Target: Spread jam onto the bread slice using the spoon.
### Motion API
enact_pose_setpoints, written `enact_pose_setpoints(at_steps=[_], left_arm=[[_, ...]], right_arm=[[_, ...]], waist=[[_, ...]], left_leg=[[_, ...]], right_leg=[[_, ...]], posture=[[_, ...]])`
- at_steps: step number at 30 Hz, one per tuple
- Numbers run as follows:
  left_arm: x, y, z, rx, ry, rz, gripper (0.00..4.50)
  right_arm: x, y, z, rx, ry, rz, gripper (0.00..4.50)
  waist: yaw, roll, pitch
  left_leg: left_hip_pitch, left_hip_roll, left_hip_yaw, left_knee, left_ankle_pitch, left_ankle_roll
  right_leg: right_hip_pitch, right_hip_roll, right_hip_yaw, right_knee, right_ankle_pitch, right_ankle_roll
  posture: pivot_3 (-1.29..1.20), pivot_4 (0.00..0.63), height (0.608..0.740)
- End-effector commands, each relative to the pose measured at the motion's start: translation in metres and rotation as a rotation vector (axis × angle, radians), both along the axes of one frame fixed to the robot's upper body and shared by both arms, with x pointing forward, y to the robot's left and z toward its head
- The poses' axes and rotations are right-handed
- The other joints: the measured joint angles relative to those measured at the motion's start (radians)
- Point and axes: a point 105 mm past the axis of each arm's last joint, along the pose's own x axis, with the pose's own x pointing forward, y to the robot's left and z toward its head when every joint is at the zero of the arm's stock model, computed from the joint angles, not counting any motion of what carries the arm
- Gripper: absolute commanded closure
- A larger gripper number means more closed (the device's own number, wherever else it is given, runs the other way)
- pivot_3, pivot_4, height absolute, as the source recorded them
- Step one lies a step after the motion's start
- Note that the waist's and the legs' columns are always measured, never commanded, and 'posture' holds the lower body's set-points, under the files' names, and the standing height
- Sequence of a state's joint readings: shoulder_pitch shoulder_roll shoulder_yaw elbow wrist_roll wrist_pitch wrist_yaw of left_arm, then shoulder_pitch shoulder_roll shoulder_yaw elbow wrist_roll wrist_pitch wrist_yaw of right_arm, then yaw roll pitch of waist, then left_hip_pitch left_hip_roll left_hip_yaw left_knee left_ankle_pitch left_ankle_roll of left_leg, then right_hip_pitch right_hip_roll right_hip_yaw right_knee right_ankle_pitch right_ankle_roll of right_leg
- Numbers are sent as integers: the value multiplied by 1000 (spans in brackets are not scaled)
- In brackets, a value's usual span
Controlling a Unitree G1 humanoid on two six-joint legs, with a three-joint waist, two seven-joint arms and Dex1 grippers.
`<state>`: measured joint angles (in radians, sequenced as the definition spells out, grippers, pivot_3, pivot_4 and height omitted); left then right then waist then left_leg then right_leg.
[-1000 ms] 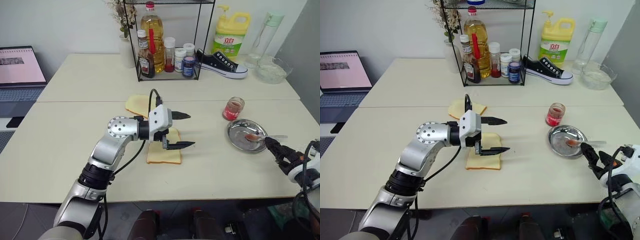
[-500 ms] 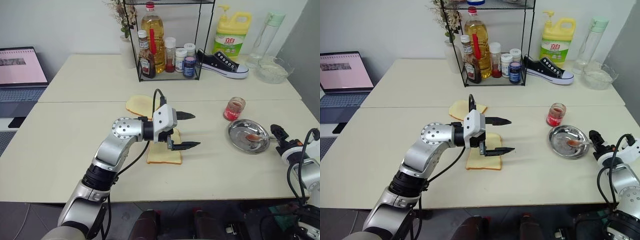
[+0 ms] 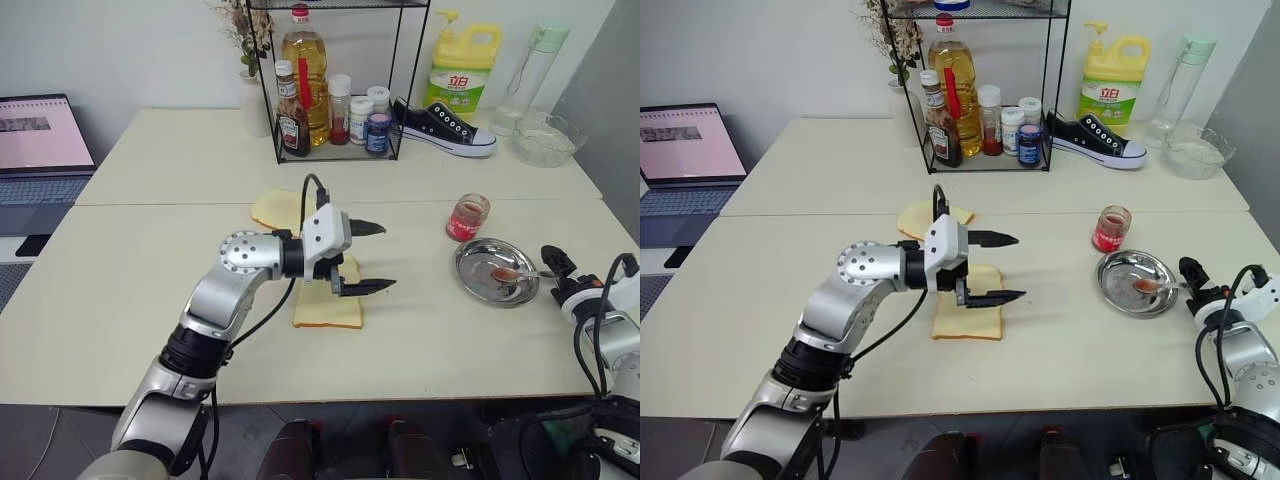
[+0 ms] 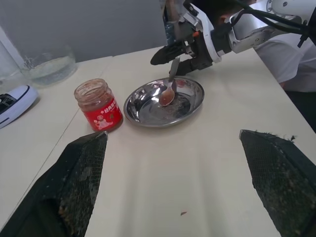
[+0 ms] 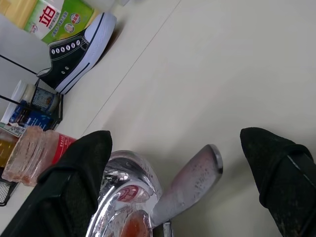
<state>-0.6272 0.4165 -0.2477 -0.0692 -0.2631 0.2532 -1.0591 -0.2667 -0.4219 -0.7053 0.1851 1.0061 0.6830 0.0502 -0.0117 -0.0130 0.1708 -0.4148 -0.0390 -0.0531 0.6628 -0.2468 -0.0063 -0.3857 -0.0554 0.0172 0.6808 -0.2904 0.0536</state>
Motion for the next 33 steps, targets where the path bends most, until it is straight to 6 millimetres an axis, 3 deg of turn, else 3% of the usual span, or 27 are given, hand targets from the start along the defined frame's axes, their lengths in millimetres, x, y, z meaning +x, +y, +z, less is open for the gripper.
enact_pose_setpoints(at_steps=[1, 3, 10, 13, 18, 21, 26, 33], left_arm=[[0, 1, 15, -21, -60, -7, 0], [0, -1, 16, -21, -62, -9, 0], [-1, -3, 17, -23, -63, -13, 0], [1, -1, 19, -20, -67, -3, 0], [5, 0, 19, -20, -71, 5, 0], [7, 1, 22, -27, -77, 10, 0], [20, 9, 26, -21, -97, 54, 0], [38, 10, 33, -24, -143, 99, 0]], right_arm=[[4, -1, 16, -7, -65, 1, 399], [4, -2, 17, 1, -74, -5, 898], [4, -3, 14, 0, -76, -6, 3573], [4, 0, 15, 14, -89, 3, 4471], [5, 4, 24, 13, -124, 24, 4471], [7, 13, 41, -19, -169, 60, 4471], [18, 42, 93, -163, -269, 171, 4471], [34, 58, 164, -312, -390, 257, 4471]], waist=[[0, 0, 0], [0, 0, 0], [0, 0, 0], [-1, 0, 0], [1, 1, -1], [1, 1, -1], [-7, 2, 0], [-12, 2, 0]], left_leg=[[0, 0, 0, 0, 0, 0], [0, 0, 0, 0, 0, 0], [0, 0, 0, 0, 0, 0], [0, 0, 0, 0, 0, 0], [0, 0, 0, 0, 0, 0], [0, 0, -1, 0, 0, 0], [0, 0, 0, 0, 0, 0], [-2, 0, -1, 0, 0, 0]], right_leg=[[0, 0, 0, 0, 0, 0], [0, 0, 0, 0, 0, 0], [0, 0, 0, 0, 0, 0], [0, 0, 0, 0, 0, 0], [1, 0, 0, 0, 0, 0], [0, 0, 0, 0, 0, 0], [-1, 0, 0, 0, 0, 0], [-1, 0, -1, -1, 0, 0]], posture=[[0, 150, 740], [0, 150, 740], [0, 150, 740], [0, 150, 740], [0, 150, 740], [0, 150, 740], [0, 150, 740], [0, 150, 740]])
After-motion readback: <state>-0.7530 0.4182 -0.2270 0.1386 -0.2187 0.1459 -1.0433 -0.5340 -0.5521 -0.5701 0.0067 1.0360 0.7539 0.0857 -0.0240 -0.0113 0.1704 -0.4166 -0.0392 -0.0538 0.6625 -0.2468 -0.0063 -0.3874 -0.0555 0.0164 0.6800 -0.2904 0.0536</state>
